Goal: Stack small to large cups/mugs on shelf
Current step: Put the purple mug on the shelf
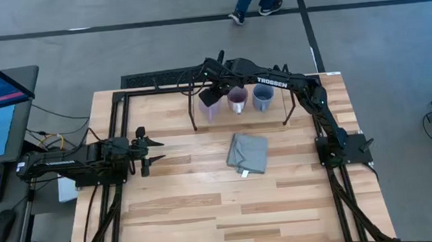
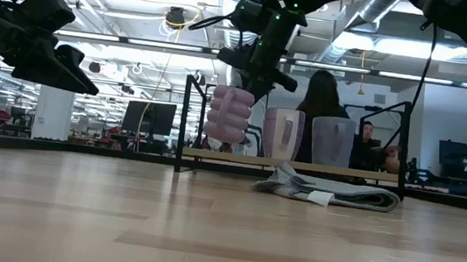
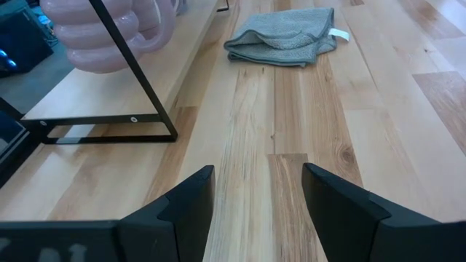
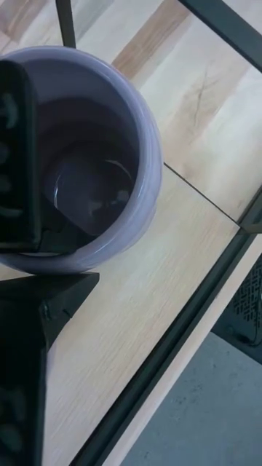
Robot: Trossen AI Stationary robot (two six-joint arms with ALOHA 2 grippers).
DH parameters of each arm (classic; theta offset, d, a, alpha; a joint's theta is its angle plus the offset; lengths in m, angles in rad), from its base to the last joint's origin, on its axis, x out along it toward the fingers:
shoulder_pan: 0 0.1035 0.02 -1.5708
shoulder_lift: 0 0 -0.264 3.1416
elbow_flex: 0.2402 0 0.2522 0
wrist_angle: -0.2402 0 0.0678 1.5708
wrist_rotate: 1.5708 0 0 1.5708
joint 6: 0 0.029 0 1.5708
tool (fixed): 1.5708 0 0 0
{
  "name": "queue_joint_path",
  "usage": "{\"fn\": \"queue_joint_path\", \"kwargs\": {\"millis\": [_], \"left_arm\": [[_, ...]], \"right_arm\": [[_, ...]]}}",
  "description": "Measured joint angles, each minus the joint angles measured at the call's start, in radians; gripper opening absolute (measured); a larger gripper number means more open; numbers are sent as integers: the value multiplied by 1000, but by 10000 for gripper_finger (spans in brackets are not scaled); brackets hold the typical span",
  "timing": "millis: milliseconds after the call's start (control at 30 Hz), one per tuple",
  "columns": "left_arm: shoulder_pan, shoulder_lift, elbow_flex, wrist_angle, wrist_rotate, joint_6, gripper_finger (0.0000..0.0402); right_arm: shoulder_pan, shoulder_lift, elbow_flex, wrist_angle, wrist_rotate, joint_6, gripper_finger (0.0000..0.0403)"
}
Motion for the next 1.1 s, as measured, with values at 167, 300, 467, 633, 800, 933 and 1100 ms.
{"fn": "queue_joint_path", "kwargs": {"millis": [167,300,467,633,800,933,1100], "left_arm": [[0,0,0,0,0,0,199],[0,0,0,0,0,0,199],[0,0,0,0,0,0,199],[0,0,0,0,0,0,199],[0,0,0,-1,0,0,199],[0,0,0,-1,0,0,199],[0,0,-1,-1,0,0,199]], "right_arm": [[0,0,0,0,0,-2,38],[0,0,0,0,0,-2,38],[0,0,0,3,16,-7,38],[0,-1,-5,6,22,-7,38],[2,-1,-39,7,21,-7,38],[9,-1,-54,22,49,-7,38],[3,-1,-54,40,41,-7,38]]}}
